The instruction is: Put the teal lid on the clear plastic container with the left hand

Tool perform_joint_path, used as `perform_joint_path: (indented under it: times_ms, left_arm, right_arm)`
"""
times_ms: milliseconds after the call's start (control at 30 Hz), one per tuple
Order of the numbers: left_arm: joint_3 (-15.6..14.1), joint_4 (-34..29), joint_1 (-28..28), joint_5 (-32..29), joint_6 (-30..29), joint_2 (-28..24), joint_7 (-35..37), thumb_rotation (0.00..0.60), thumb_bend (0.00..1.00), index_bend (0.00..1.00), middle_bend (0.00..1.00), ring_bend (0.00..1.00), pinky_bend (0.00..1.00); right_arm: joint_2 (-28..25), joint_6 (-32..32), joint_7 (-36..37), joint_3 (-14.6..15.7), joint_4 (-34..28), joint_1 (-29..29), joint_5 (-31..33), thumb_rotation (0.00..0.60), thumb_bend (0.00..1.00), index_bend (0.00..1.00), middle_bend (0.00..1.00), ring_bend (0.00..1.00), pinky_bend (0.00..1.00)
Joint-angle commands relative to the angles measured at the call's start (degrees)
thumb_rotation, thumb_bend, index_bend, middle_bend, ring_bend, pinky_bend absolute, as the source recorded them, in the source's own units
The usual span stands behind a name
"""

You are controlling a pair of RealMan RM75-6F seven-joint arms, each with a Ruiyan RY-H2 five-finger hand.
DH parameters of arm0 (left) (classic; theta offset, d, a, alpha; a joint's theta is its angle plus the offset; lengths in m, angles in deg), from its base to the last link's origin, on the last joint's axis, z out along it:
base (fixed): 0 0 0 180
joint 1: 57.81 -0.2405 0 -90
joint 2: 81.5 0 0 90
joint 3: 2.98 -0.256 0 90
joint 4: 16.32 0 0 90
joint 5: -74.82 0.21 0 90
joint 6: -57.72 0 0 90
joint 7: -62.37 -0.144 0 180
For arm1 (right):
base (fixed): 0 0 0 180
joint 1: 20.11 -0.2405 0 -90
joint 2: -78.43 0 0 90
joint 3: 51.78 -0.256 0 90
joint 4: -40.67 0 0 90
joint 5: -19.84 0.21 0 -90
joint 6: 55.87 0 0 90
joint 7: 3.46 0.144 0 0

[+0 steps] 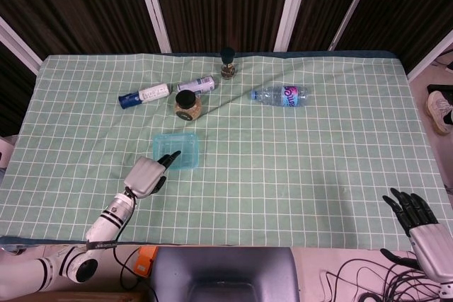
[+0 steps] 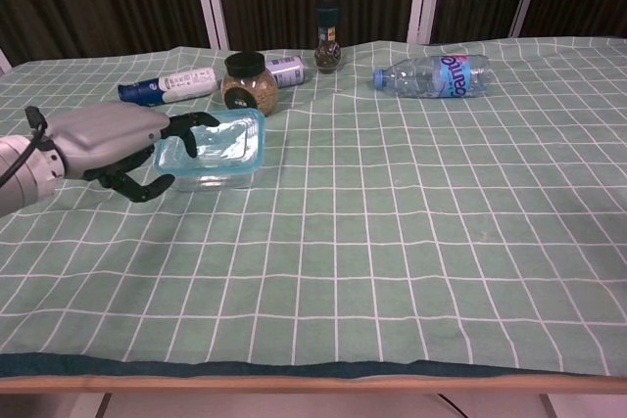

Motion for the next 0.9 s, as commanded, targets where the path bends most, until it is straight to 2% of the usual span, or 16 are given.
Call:
perform_joint_path:
  times_ms: [33,300,900]
  left_arm:
    - [0.3,-1.3,-0.3,0.2,-0.8,-1.1,-0.4,0.600,0.50,0.00,0.27,0.80,0.88]
    - [-0.2,-2.3,-1.0,0.1,-1.3,-1.8,-1.2,0.600,0.50,0.00,0.27,0.80,0.88]
    - [-0.6,0.4,-0.8,0.2,0.0,0.6,-0.5,0.600,0.50,0.00,0.27,0.80,0.88]
  right_arm:
    - [0.0,0.0,0.0,0.0,0.0,0.0,0.0,0.600,0.22,0.00,0.00,0.00,0.00]
    - [0.0,-0.1,0.0,0.0,0.0,-0.1,0.0,0.600,0.22,0.00,0.00,0.00,0.00]
    - [-0.1,-0.2,0.1,0.0,-0.1,-0.1,0.0,0.600,0.22,0.00,0.00,0.00,0.00]
